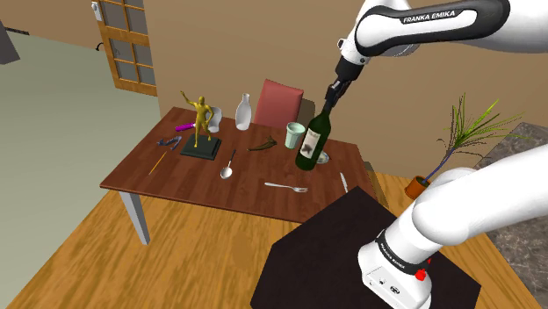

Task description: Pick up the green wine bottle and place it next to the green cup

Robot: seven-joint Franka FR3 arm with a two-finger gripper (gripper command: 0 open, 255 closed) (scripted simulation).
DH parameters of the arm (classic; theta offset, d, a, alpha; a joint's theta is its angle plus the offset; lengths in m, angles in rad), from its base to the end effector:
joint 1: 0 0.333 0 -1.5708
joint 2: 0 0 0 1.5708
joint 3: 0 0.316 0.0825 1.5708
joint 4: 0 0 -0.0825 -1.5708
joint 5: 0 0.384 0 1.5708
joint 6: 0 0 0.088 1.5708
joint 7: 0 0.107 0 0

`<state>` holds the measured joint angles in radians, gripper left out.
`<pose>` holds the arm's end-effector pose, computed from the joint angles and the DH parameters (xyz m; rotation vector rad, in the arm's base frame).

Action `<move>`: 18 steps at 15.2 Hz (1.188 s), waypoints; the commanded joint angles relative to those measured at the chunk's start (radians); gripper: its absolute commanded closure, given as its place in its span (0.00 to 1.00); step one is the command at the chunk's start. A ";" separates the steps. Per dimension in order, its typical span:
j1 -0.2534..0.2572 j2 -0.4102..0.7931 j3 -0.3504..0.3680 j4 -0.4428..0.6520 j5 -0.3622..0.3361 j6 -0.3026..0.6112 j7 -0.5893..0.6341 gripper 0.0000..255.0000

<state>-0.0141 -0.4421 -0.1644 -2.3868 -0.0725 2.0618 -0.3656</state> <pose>0.4197 -0.0842 0.4917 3.0911 0.3560 0.1713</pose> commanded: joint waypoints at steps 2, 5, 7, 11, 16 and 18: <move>0.000 -0.009 0.002 0.033 0.001 -0.042 -0.001 1.00; 0.001 -0.015 0.004 0.069 0.002 -0.083 -0.001 1.00; 0.001 -0.017 0.006 0.093 0.003 -0.111 -0.001 1.00; 0.002 -0.019 0.008 0.146 0.005 -0.165 -0.001 1.00; 0.004 -0.017 0.011 0.215 0.007 -0.231 -0.002 1.00; 0.005 -0.014 0.012 0.244 0.008 -0.258 -0.002 1.00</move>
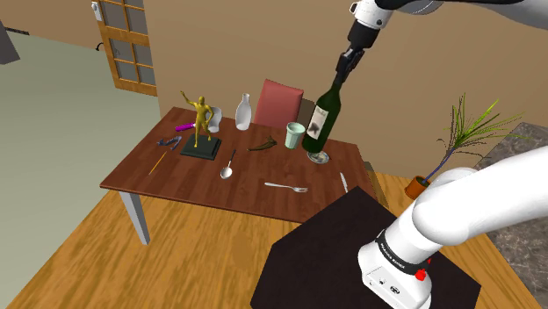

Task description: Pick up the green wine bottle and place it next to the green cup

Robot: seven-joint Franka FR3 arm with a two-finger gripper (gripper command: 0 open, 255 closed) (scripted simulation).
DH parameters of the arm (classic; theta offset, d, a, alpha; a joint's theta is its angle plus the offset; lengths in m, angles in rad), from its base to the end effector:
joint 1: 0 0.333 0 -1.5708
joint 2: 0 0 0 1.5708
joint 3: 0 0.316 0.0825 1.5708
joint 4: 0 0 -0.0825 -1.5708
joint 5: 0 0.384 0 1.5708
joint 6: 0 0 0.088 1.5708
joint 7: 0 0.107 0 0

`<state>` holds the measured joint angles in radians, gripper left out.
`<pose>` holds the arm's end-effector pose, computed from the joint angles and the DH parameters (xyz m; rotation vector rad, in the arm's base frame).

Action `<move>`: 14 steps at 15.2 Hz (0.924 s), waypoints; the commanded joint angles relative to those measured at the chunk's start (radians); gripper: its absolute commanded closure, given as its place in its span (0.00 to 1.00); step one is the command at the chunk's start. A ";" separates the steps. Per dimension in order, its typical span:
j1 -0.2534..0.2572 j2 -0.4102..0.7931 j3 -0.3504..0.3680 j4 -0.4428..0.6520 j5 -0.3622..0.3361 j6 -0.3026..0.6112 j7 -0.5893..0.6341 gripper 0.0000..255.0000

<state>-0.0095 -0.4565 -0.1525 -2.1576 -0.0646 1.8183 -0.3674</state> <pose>0.4195 -0.0845 0.5862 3.0911 0.3560 0.1714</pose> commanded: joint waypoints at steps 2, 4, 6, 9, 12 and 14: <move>0.001 0.003 0.001 0.044 0.001 -0.041 -0.001 1.00; -0.002 0.030 -0.013 0.065 0.001 -0.034 -0.018 1.00; -0.009 0.083 -0.041 0.083 0.003 0.001 -0.053 1.00; -0.019 0.168 -0.082 0.120 0.013 0.050 -0.107 1.00; -0.030 0.260 -0.120 0.169 0.032 0.092 -0.163 1.00; -0.038 0.325 -0.143 0.208 0.051 0.116 -0.201 1.00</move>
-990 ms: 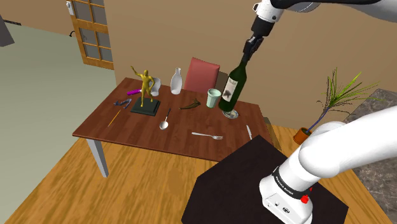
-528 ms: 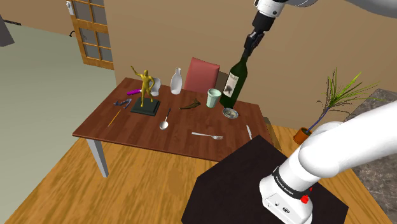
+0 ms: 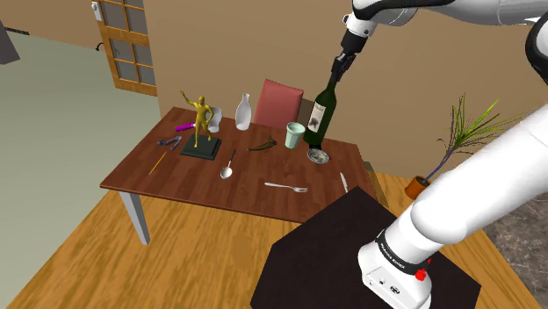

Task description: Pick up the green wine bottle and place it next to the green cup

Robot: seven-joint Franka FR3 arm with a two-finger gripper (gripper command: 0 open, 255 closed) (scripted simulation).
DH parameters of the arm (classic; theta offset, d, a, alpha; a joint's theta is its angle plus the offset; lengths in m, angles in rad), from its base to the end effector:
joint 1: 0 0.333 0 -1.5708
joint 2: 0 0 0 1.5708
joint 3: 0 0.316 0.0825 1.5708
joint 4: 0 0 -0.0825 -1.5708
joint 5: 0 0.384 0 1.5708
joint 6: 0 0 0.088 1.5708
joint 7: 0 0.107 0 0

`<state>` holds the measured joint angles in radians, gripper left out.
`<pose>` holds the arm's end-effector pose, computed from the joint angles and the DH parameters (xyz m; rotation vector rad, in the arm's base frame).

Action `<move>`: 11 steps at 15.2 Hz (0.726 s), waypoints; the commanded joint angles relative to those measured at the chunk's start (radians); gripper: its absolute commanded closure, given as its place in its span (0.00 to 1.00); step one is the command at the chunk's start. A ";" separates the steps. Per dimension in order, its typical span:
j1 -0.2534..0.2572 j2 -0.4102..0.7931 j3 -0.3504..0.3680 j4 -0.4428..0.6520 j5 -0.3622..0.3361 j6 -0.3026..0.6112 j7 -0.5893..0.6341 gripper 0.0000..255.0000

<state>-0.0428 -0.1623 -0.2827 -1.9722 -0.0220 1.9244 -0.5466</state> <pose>0.4935 -0.1765 0.5476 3.0929 0.3552 0.1688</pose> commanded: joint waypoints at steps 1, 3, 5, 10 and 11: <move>-0.010 0.064 -0.024 0.044 0.020 0.020 -0.042 1.00; -0.022 0.134 -0.043 0.091 0.046 0.038 -0.081 1.00; -0.036 0.205 -0.059 0.144 0.075 0.051 -0.121 1.00; -0.089 0.395 -0.081 0.306 0.156 0.062 -0.213 1.00; -0.103 0.434 -0.082 0.344 0.173 0.060 -0.230 1.00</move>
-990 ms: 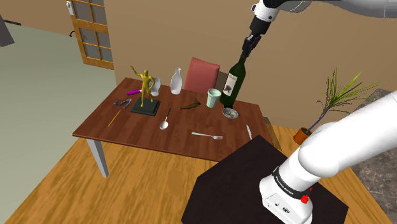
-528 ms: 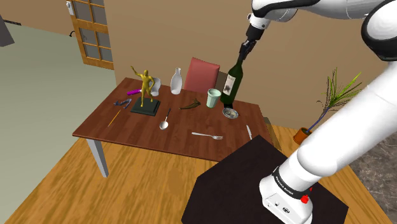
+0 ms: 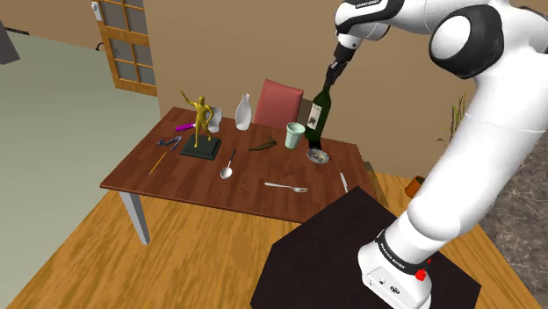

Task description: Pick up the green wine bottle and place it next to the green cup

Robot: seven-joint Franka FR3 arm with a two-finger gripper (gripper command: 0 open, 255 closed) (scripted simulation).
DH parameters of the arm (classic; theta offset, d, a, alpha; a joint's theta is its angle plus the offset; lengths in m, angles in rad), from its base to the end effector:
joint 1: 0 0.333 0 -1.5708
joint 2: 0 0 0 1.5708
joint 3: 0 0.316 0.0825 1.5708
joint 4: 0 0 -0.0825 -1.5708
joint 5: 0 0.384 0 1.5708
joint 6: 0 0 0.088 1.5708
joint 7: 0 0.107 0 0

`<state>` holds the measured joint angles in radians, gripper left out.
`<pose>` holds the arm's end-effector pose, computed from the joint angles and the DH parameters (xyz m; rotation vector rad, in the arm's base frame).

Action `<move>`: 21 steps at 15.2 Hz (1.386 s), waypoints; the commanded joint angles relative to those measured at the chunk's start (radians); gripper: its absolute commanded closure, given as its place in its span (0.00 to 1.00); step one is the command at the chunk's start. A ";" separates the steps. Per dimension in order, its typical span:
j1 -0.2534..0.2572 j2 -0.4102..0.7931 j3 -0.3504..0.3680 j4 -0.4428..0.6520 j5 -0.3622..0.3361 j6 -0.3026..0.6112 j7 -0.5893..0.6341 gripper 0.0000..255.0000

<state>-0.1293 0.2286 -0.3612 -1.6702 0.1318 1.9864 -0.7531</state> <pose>0.5741 -0.2771 0.4861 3.0919 0.3545 0.1703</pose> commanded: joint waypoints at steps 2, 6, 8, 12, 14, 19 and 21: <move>-0.046 0.124 -0.004 0.124 0.051 -0.010 -0.053 1.00; -0.116 0.296 0.006 0.321 0.107 -0.046 -0.099 1.00; -0.150 0.377 0.015 0.425 0.127 -0.071 -0.111 1.00; -0.147 0.384 0.018 0.382 0.131 -0.022 -0.117 1.00; -0.146 0.389 0.020 0.363 0.134 0.002 -0.120 1.00; -0.144 0.405 0.025 0.322 0.143 0.059 -0.129 1.00; -0.144 0.413 0.027 0.308 0.146 0.080 -0.133 1.00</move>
<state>-0.2733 0.6384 -0.3353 -1.3551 0.2760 2.0544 -0.8835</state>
